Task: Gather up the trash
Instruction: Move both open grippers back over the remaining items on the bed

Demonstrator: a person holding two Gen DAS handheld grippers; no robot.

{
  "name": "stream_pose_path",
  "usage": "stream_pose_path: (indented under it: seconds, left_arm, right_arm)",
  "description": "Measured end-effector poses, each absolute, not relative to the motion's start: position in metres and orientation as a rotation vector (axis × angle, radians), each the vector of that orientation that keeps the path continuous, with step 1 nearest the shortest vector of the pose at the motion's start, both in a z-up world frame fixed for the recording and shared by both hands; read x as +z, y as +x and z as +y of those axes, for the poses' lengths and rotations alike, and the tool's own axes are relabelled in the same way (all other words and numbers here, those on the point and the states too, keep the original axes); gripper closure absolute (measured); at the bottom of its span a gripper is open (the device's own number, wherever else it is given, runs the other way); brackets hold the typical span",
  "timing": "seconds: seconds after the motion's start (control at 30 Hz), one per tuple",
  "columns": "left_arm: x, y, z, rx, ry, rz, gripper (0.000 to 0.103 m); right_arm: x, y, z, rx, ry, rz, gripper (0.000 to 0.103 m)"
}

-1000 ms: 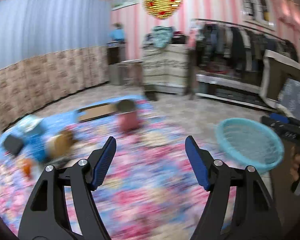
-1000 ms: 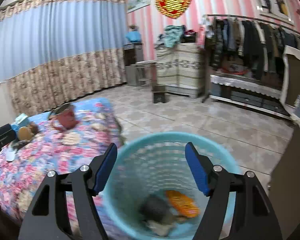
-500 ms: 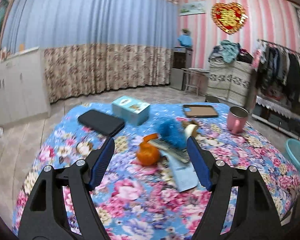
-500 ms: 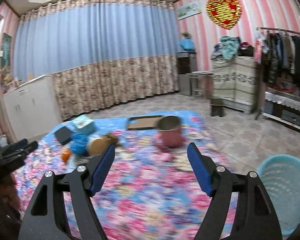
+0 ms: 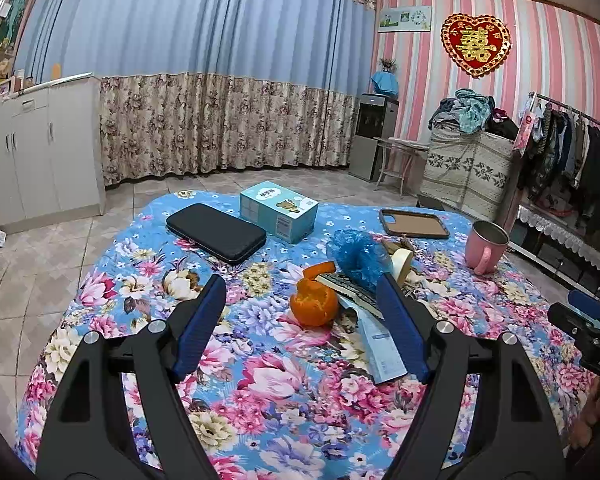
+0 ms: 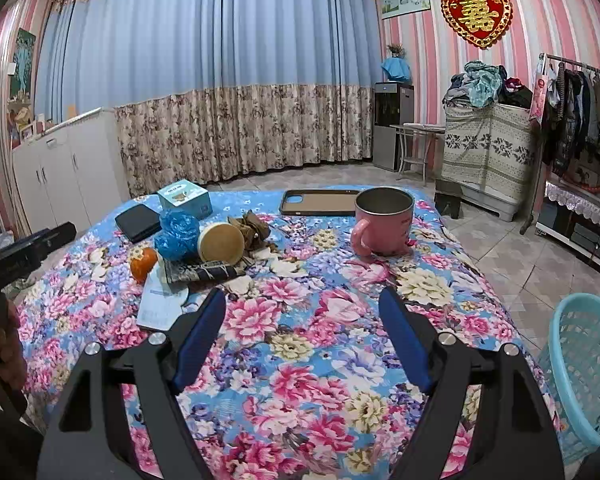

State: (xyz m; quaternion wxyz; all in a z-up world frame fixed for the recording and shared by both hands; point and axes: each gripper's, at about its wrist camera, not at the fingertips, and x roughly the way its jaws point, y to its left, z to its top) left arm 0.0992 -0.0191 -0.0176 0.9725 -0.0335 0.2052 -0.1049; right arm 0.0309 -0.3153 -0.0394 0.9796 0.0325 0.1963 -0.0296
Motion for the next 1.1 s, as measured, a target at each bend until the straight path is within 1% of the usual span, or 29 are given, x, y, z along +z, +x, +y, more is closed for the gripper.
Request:
stream_pose_path:
  seconds: [0.23,1.1]
  left_arm:
    - [-0.018,0.101,-0.019,-0.199,-0.060,0.413,0.025]
    - [-0.010,0.117,-0.016,-0.249,-0.070,0.373,0.025]
  right_arm:
    - [-0.038,0.033,-0.310,-0.043,0.042,0.396,0.025]
    - [-0.033,0.038,-0.302,-0.034,0.032,0.385,0.025]
